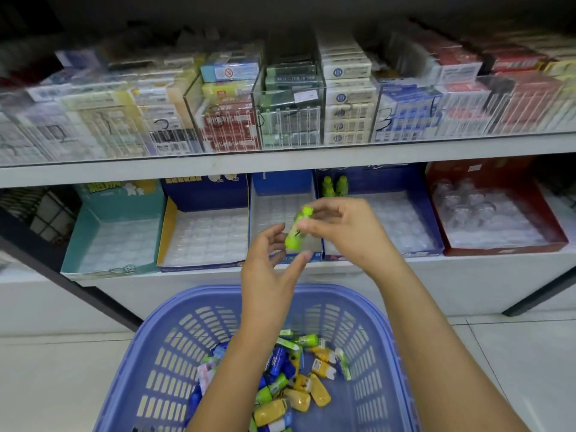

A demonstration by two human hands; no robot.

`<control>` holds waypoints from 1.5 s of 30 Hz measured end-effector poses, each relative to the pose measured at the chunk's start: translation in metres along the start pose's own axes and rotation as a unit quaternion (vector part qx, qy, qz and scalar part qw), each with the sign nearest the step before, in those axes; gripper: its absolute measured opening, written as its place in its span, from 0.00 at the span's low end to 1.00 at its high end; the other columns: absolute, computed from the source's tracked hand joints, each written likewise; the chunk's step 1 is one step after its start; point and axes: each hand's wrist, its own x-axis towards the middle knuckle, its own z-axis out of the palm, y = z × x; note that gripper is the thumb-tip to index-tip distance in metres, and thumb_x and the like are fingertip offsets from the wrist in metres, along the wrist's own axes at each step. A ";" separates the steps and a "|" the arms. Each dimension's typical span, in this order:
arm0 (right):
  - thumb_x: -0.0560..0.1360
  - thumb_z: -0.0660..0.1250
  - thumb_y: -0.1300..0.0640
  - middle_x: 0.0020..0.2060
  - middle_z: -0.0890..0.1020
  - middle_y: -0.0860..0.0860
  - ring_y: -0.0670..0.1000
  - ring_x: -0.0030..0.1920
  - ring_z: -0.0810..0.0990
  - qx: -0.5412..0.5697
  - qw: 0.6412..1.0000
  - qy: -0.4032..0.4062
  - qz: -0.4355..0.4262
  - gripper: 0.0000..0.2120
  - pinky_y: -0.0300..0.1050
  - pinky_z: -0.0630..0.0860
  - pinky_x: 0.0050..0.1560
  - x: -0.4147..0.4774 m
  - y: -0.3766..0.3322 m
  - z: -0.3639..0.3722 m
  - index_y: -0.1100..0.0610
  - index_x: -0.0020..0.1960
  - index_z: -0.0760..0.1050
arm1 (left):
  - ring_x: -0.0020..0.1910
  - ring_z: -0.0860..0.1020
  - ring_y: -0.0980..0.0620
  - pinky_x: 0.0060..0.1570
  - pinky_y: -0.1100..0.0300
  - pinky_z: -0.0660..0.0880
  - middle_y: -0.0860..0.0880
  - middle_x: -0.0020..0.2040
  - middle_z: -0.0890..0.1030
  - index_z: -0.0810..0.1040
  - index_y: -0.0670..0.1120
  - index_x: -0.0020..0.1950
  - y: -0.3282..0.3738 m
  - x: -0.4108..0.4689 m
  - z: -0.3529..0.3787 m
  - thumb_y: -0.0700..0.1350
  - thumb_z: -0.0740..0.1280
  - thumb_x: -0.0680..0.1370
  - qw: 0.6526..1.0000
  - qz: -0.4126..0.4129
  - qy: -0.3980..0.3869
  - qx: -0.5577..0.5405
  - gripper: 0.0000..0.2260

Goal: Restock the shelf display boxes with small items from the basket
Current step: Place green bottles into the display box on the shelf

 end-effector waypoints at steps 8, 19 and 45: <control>0.68 0.74 0.60 0.46 0.85 0.55 0.47 0.45 0.81 -0.145 0.972 0.187 0.007 0.15 0.31 0.73 0.48 0.053 0.044 -0.051 0.59 0.54 0.82 | 0.76 0.51 0.56 0.71 0.68 0.40 0.55 0.76 0.60 0.60 0.50 0.76 -0.027 -0.002 -0.008 0.52 0.64 0.79 0.926 0.112 -0.168 0.320 0.27; 0.66 0.75 0.63 0.43 0.85 0.59 0.52 0.44 0.83 -0.209 0.967 0.139 0.052 0.12 0.36 0.76 0.47 0.079 0.068 -0.050 0.64 0.49 0.82 | 0.74 0.53 0.59 0.71 0.71 0.44 0.56 0.74 0.63 0.63 0.49 0.74 -0.039 0.000 -0.005 0.45 0.64 0.78 0.935 0.126 -0.146 0.297 0.24; 0.75 0.57 0.71 0.62 0.74 0.63 0.59 0.60 0.76 -0.540 0.778 -0.287 0.145 0.23 0.51 0.74 0.57 -0.077 0.135 0.101 0.64 0.70 0.64 | 0.70 0.64 0.47 0.66 0.58 0.64 0.46 0.70 0.67 0.68 0.47 0.70 -0.179 -0.082 -0.032 0.39 0.62 0.77 0.865 -0.146 -0.265 0.401 0.21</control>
